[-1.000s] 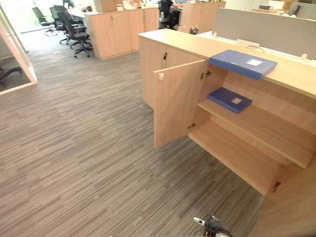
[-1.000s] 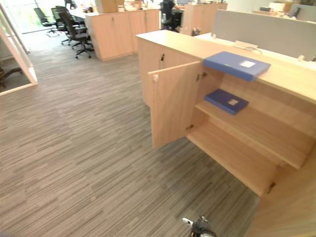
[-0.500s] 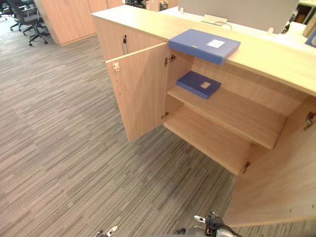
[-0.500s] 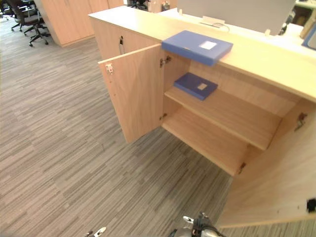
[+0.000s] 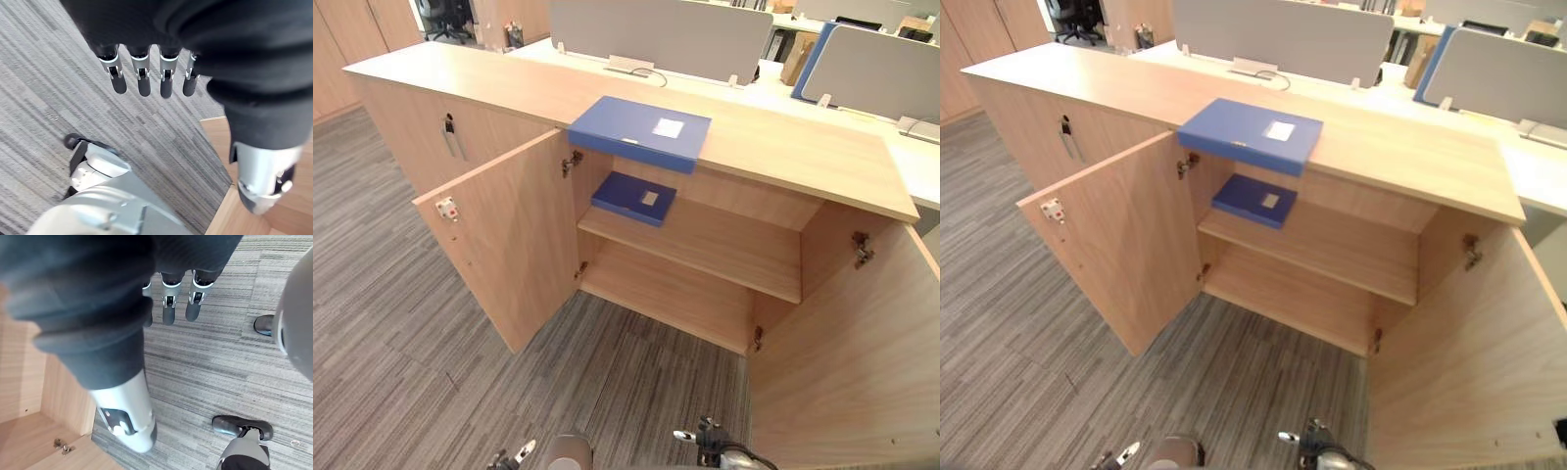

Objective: Walk over to the cabinet, pick up the folder, carry it to the office cabinet, place the folder inside the office cabinet, then close the office cabinet door

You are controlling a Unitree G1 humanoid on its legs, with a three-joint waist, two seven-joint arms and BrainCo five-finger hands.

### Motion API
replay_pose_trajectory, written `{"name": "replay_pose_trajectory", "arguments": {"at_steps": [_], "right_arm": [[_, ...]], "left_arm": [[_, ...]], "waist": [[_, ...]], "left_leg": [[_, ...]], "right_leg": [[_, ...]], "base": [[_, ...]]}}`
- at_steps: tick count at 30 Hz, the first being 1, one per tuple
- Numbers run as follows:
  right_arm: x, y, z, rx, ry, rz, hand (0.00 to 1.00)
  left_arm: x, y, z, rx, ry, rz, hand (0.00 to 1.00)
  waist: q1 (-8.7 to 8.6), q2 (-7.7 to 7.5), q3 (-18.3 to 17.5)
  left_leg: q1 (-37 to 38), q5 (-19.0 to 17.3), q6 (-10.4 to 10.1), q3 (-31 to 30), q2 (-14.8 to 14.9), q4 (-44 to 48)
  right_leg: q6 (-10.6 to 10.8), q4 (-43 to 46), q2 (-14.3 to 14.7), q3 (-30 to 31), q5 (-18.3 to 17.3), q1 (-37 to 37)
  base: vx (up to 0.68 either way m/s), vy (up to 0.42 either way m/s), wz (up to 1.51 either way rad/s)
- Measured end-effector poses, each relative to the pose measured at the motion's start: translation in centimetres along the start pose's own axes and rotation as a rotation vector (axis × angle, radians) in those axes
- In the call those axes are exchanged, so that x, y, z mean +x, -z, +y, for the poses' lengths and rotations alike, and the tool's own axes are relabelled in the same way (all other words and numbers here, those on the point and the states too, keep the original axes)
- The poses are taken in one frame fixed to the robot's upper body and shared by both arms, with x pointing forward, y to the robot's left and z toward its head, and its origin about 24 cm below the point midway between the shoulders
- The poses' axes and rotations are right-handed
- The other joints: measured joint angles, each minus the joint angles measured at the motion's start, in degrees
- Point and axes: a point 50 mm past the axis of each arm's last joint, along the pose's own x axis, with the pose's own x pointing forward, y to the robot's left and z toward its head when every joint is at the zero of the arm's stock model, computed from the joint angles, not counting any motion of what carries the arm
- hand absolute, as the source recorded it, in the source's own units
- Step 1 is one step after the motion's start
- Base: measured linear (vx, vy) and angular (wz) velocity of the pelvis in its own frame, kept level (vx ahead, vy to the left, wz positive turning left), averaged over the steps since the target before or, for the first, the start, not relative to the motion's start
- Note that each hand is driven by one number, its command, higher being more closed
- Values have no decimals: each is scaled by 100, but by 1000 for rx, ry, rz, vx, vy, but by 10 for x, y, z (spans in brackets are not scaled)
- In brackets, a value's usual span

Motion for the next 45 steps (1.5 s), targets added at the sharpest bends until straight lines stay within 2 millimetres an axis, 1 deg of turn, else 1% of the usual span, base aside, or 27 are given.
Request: {"name": "replay_pose_trajectory", "arguments": {"at_steps": [1, 3, 4, 8, 10, 12, 15, 17, 18, 20, 21, 23, 24, 26, 30, 31, 32, 33, 34, 35, 36, 37, 39, 40, 41, 42, 45], "right_arm": [[0, -2, -1, 3, 2, -9, 0], [1, -9, 4, 3, -9, -23, 0], [2, -13, 6, 14, -13, -38, 0], [0, 0, -2, 43, 11, -1, 0], [-1, 8, -11, 45, 35, 25, 0], [-2, 4, -22, 60, 56, 4, 0], [-4, 7, -26, 70, 68, -11, 0], [-4, 10, -25, 69, 66, -1, 0], [-4, 9, -25, 68, 65, -5, 0], [-3, 4, -22, 67, 54, -15, 0], [-2, 1, -21, 68, 50, -22, 0], [-2, 0, -19, 62, 45, -25, 0], [-2, 3, -19, 55, 44, -18, 0], [-4, 8, -25, 45, 59, -1, 0], [-4, 9, -27, 29, 63, 1, 0], [-4, 10, -27, 30, 65, 3, 0], [-4, 10, -27, 27, 64, 4, 0], [-4, 9, -25, 2, 55, 1, 0], [-4, 8, -24, -19, 49, -1, 0], [-4, 7, -24, -28, 46, -3, 0], [-3, 7, -22, -27, 40, -4, 0], [-3, 7, -22, -21, 41, -2, 0], [-2, 1, -19, -10, 39, -5, 0], [0, -2, -17, -9, 36, -7, 0], [1, -8, -15, -10, 32, -16, 0], [1, -11, -16, -11, 37, -24, 0], [1, -8, 3, 10, -3, -14, 0]], "left_arm": [[1, -3, -3, -3, 6, -5, 0], [1, -2, -5, -15, 8, -7, 0], [0, 3, -4, -22, 2, 13, 0], [-1, 7, -3, -9, 0, 34, 0], [-2, 10, -6, -1, 9, 43, 0], [-4, 14, -9, 22, 25, 51, 0], [-4, 15, -6, 41, 26, 49, 0], [-5, 16, -5, 38, 24, 45, 0], [-6, 17, -5, 38, 24, 48, 0], [-5, 14, -6, 42, 27, 43, 0], [-4, 12, -7, 42, 29, 40, 0], [-2, 8, -8, 38, 30, 32, 0], [0, 5, -4, 36, 23, 28, 0], [-1, 3, -11, 18, 37, 18, 0], [-1, 4, -13, -29, 30, 19, 0], [-1, 3, -13, -45, 27, 15, 0], [-1, 3, -14, -55, 25, 13, 0], [-2, 1, -14, -83, 19, 5, 0], [-2, 0, -16, -90, 23, -3, 0], [-2, -2, -17, -92, 23, -8, 0], [-1, -4, -17, -88, 26, -18, 0], [-1, -5, -17, -79, 30, -23, 0], [1, -10, -17, -60, 37, -35, 0], [1, -11, -17, -50, 41, -39, 0], [1, -11, -18, -28, 50, -40, 0], [0, -8, -20, -13, 56, -30, 0], [6, -26, -11, 34, 46, -84, 0]], "waist": [[6, 11, -14], [76, 15, -17], [82, 47, -25], [70, 78, -85], [42, 148, -130], [-8, 294, -208], [-117, 261, -216], [-137, 211, -307], [-162, 228, -314], [-201, 259, -229], [-237, 275, -156], [-248, 230, -85], [-304, 84, -71], [-307, 117, -183], [-311, 194, -195], [-314, 203, -196], [-306, 212, -197], [-294, 252, -214], [-292, 325, -211], [-291, 337, -212], [-268, 278, -179], [-252, 286, -174], [-160, 238, -131], [-125, 213, -98], [-67, 213, -69], [-28, 338, -63], [-69, -79, -32]], "left_leg": [[34, -13, 9, -2, -153, 51], [103, -16, 15, -4, -195, -61], [216, -74, 114, 1, -215, -297], [600, -18, 339, 224, -382, -996], [799, -43, 440, 182, -534, -1260], [1100, 91, 652, 143, -641, -1704], [1512, 291, 822, 80, -734, -2009], [1604, 360, 856, -20, -739, -2185], [1602, 399, 884, -73, -704, -2251], [1597, 428, 872, -171, -499, -2272], [1633, 362, 762, -205, -309, -2263], [1711, 248, 591, -250, -131, -2241], [1701, 61, 413, -443, -153, -2047], [1724, 5, 279, -563, 35, -2030], [1615, -291, -131, -691, 422, -1640], [1352, -492, -366, -665, 428, -947], [1160, -576, -500, -622, 421, -491], [732, -610, -586, -477, 405, 516], [390, -484, -780, -299, 472, 1319], [280, -383, -822, -207, 512, 1606], [51, -147, -966, 61, 577, 2205], [-71, -268, -862, 262, 653, 2433], [-418, -861, -146, 725, 655, 1996], [-445, -922, -33, 742, 600, 1575], [-394, -712, 33, 545, 525, 473], [-230, 250, 15, 283, 528, -369], [59, 450, 206, 269, 89, -895]], "right_leg": [[29, -77, -112, 24, 126, 84], [27, -192, -162, 76, 288, 54], [117, -290, -221, 162, 432, -6], [285, -276, -520, 398, 542, -167], [286, 179, -690, 455, 542, -404], [257, 1705, -966, 466, 559, -1171], [-27, 3038, -1347, 292, 740, -1582], [-20, 3034, -1379, 179, 694, -1550], [34, 2944, -1337, 88, 463, -1554], [66, 2354, -928, -103, -71, -1564], [46, 1984, -619, -254, -117, -1582], [28, 1435, -325, -348, -73, -1569], [-130, 1210, -282, -469, 314, -1411], [-153, 1199, -130, -685, 42, -1367], [-314, 806, 330, -1055, -29, -929], [-316, 595, 444, -1172, -28, -740], [-316, 520, 489, -1204, -29, -657], [-317, 397, 564, -1229, -30, -523], [-318, 289, 641, -1231, -29, -352], [-317, 234, 664, -1226, -29, -253], [-337, 92, 666, -1202, -8, -25], [-335, 64, 656, -1178, -7, 48], [-298, 65, 412, -919, 15, 97], [-282, 85, 305, -831, 24, 85], [-196, 137, 151, -689, 70, 61], [-46, 91, 183, -559, 104, 118], [-80, -270, 14, -341, 248, 103]], "base": [[35, 77, 19], [60, 166, -32], [58, 163, -62], [-15, 134, -61], [-34, 146, -58], [-43, 179, -45], [-12, 98, 21], [48, -11, 25], [74, -68, 9], [85, -178, -4], [77, -241, -4], [59, -275, 23], [98, -386, 63], [148, -321, 48], [202, -192, 33], [182, -115, 41], [170, -49, 24], [202, 10, 1], [226, 27, -6], [272, 48, -11], [255, 50, -10], [317, 93, -17], [333, 230, -38], [296, 321, -64], [202, 253, -65], [245, 308, -49], [160, 183, 18]]}}
